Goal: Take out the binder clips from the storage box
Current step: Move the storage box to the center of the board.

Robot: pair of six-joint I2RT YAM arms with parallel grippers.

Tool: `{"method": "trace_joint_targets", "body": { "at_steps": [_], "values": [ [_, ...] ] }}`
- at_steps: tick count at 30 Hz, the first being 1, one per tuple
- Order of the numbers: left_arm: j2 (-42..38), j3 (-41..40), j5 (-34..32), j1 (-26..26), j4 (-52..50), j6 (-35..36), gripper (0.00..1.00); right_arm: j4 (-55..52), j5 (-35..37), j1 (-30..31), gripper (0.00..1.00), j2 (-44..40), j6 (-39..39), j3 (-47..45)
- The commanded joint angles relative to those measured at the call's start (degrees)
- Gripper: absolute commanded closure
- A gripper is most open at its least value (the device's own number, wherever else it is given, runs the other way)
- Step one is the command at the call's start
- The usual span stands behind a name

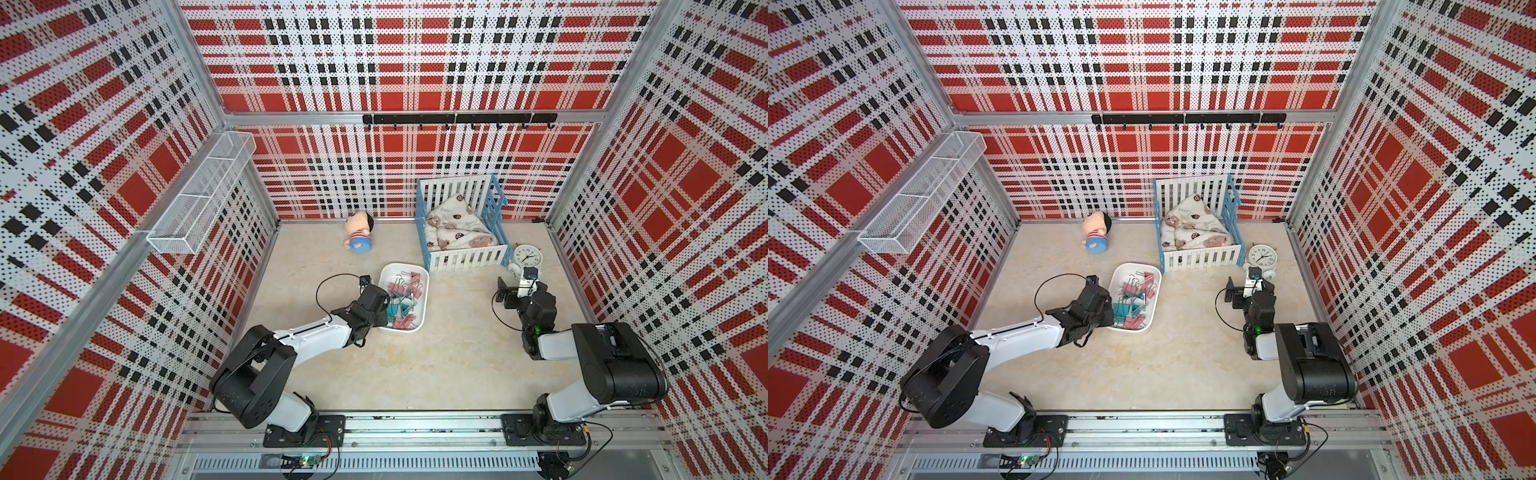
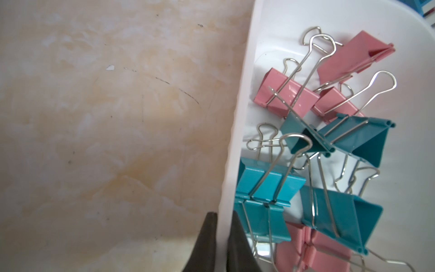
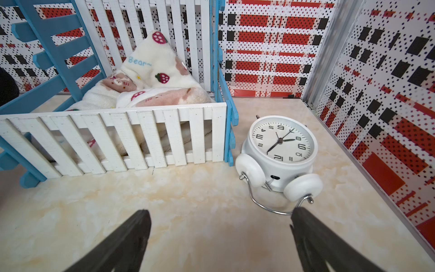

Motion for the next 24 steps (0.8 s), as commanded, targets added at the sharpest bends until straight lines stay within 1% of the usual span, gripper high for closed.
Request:
{"method": "trace_joint_targets", "body": {
  "at_steps": [1, 3, 6, 12, 15, 20, 21, 22, 24],
  "values": [
    [-0.1, -2.9, -0.6, -2.3, -1.5, -1.8, 0.9, 0.2, -0.2, -0.3, 0.0, -0.2, 0.3, 0.2],
    [-0.9, -3.2, -0.6, -3.3, -1.5, -2.9, 0.86, 0.2, -0.3, -0.3, 0.0, -0.2, 0.2, 0.2],
    [-2.5, -3.2, -1.1, -4.6, -1.7, -3.8, 0.73, 0.2, -0.2, -0.2, 0.0, -0.2, 0.3, 0.2],
    [-5.4, -1.0, -2.2, -5.0, -2.8, -3.1, 0.6, 0.2, -0.2, -0.2, 0.0, -0.2, 0.3, 0.2],
    [-6.4, 1.1, -3.3, -5.0, -4.2, -1.9, 0.56, 0.2, -0.2, -0.3, 0.0, -0.2, 0.3, 0.2],
    [-8.1, 3.7, -6.8, -4.5, -4.5, 1.2, 0.53, 0.2, -0.3, -0.3, 0.0, -0.2, 0.3, 0.2],
    [-8.1, 3.9, -7.5, -4.0, -4.1, 1.9, 0.53, 0.2, -0.2, -0.2, 0.0, -0.3, 0.3, 0.1],
    [-7.9, 4.1, -7.9, -2.9, -3.3, 2.7, 0.52, 0.3, -0.2, -0.2, 0.03, -0.3, 0.3, 0.0],
    [-7.3, 4.3, -6.7, -0.1, -1.1, 3.9, 0.52, 0.1, -0.6, -0.2, 0.05, -0.5, 0.1, 0.5]
  ]
}}
